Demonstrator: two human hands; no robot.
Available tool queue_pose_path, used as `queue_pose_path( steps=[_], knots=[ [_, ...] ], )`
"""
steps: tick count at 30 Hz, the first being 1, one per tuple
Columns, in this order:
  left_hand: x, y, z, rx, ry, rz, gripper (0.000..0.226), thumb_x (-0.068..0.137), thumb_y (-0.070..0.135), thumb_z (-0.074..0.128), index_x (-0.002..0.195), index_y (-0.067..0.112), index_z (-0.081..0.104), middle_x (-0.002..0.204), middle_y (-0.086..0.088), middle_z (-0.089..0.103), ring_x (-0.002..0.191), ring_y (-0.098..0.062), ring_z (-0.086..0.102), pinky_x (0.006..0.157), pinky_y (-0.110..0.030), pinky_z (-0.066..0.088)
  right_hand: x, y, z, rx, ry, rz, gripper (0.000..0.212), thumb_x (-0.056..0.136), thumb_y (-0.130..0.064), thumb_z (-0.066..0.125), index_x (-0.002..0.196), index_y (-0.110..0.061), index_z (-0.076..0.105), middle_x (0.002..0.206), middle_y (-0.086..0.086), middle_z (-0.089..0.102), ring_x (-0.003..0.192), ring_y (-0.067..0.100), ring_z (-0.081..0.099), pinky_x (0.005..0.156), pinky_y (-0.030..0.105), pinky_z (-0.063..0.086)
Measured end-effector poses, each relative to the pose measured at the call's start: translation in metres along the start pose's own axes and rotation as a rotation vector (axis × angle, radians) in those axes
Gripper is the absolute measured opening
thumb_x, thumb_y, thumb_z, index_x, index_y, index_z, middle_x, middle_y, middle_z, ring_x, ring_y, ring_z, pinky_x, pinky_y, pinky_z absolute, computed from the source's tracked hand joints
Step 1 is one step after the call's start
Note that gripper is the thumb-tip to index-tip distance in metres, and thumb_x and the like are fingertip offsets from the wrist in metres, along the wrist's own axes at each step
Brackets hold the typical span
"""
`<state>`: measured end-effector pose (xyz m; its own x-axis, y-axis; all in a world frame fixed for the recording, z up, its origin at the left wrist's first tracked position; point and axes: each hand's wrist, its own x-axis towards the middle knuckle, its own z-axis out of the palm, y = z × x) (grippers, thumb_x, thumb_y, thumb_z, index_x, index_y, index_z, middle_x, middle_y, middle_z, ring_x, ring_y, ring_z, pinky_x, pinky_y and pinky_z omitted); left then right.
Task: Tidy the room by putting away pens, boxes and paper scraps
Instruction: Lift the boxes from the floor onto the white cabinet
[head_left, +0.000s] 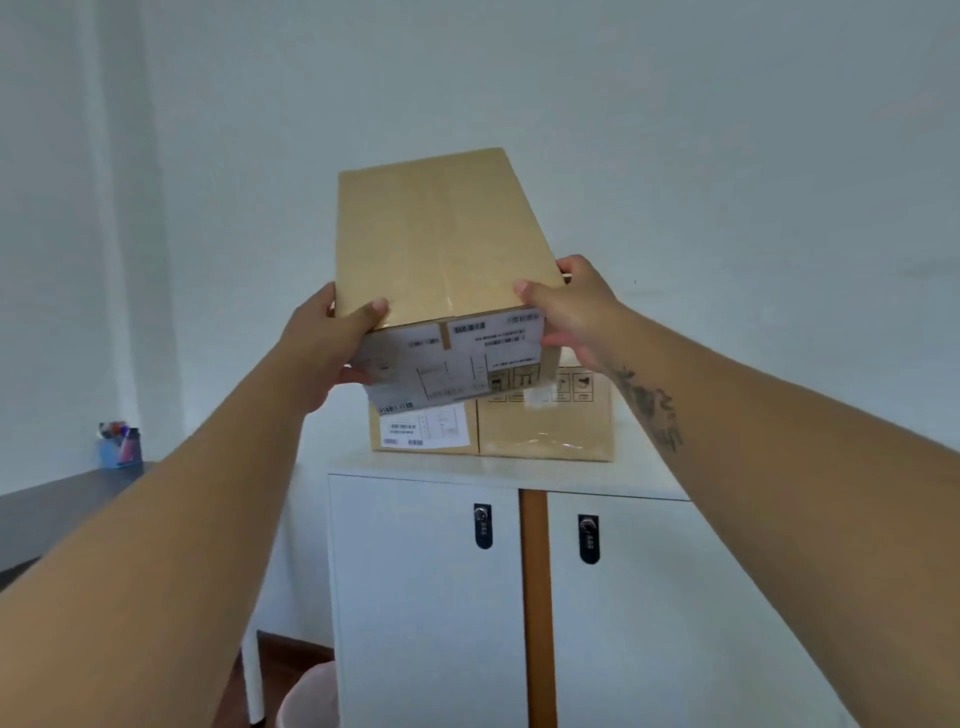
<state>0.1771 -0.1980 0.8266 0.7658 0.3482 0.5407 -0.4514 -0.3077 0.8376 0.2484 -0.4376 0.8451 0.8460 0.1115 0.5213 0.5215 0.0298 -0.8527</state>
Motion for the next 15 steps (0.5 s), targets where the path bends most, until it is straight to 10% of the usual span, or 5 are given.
queue_pose_path(
  steps=[15],
  knots=[
    [-0.008, -0.003, 0.264, -0.056, -0.458, -0.071, 0.051, 0.084, 0.043, 0.071, 0.124, 0.019, 0.051, 0.117, 0.001, 0.062, 0.100, -0.018, 0.062, 0.076, -0.050, 0.060, -0.036, 0.037, -0.237, -0.266, 0.405, 0.198, 0.039, 0.091, -0.024, 0.065, 0.120, -0.009, 0.044, 0.110, 0.012, 0.060, 0.084, 0.027, 0.067, 0.055, 0.037, 0.056]
  ],
)
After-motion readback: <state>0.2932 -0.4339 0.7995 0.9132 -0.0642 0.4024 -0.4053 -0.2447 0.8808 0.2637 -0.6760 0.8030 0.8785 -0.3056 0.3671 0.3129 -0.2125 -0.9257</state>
